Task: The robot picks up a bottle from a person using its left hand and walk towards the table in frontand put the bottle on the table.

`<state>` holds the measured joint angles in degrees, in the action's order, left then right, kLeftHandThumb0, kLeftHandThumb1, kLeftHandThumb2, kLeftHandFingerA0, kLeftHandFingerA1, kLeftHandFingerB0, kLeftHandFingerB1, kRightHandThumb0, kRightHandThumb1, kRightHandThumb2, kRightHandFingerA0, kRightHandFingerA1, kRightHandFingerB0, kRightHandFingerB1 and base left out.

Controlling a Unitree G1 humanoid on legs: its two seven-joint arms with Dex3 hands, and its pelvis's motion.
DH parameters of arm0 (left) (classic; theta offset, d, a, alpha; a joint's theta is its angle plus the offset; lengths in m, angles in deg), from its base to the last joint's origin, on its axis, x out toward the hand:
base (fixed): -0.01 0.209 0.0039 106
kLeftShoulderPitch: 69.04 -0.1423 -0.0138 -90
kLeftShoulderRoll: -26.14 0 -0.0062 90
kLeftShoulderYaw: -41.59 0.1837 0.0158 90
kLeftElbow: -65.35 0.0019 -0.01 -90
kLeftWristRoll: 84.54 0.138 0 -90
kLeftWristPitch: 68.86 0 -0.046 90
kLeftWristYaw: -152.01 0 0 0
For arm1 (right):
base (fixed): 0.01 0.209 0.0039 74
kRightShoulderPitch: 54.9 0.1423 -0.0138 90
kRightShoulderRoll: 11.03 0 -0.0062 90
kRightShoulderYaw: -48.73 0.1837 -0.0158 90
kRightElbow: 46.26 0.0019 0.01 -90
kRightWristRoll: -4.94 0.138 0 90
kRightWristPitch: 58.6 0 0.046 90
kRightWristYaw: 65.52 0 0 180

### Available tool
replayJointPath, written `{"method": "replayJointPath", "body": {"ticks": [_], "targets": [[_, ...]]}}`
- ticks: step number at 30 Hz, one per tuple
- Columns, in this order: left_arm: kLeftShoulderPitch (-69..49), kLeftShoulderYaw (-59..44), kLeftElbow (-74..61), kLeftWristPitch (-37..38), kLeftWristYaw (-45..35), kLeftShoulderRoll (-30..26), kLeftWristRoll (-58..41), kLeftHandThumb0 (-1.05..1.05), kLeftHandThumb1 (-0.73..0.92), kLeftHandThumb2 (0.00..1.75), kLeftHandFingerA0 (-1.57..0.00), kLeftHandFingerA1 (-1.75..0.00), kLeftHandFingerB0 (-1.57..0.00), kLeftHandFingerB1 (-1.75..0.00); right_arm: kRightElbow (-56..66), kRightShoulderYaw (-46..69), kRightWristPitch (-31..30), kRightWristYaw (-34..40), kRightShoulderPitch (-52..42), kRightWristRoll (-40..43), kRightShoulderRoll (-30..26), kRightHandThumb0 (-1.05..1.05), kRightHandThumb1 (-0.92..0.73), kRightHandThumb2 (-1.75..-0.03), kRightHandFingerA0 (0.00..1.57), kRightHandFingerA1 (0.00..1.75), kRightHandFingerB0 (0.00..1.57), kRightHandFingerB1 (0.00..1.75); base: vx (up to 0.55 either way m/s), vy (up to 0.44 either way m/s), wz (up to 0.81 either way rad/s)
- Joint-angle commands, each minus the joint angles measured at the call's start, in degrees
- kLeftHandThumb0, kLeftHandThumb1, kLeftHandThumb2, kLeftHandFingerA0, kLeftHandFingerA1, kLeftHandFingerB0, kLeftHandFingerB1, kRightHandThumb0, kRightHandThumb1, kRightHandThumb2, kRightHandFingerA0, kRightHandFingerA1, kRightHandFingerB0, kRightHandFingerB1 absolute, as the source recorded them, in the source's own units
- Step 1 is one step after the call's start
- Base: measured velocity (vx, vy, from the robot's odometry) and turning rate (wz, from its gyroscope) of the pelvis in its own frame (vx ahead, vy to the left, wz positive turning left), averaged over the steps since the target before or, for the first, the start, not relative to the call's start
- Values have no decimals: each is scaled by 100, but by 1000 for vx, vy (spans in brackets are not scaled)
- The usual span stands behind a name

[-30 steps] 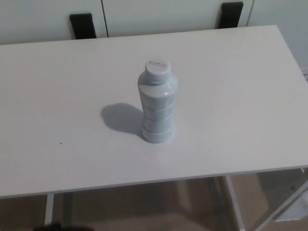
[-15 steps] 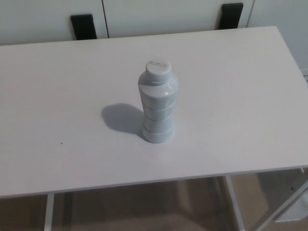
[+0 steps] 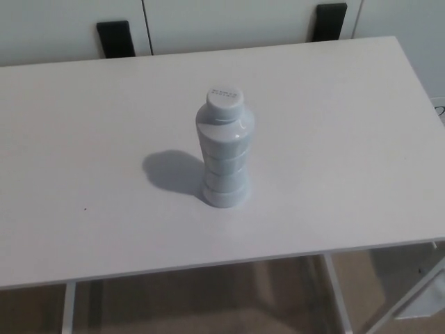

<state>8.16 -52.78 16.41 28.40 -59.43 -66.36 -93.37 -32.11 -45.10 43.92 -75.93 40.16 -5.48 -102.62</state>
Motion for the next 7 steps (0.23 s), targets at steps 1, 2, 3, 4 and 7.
{"method": "replayJointPath", "body": {"ticks": [1,2,3,4,7], "targets": [[943,309,1749,339,1644,-463,1098,-73,73,62,-22,-32,-22,-30,31,175,-119,98,199,93,-88,-67,-60,-95,38,56,28,47,0,0,0],[922,433,1731,440,1696,-500,1235,-74,72,62,-25,-35,-20,-29,43,198,-78,62,176,113,-91,-68,-61,-94,36,54,30,47,0,0,0],[923,566,1773,509,1804,-522,1358,-74,70,61,-34,-51,-23,-30,56,199,-54,59,151,104,-94,-68,-60,-95,38,54,29,47,0,0,0],[911,606,1816,565,1816,-516,1361,-73,68,61,-34,-56,-22,-30,57,192,-65,75,138,85,-93,-67,-59,-95,39,55,28,47,0,0,0],[931,699,1938,709,1794,-512,1344,-72,54,86,-28,-54,-13,-41,48,193,-70,68,129,66,-86,-67,-59,-94,37,55,27,47,0,0,0]]}}
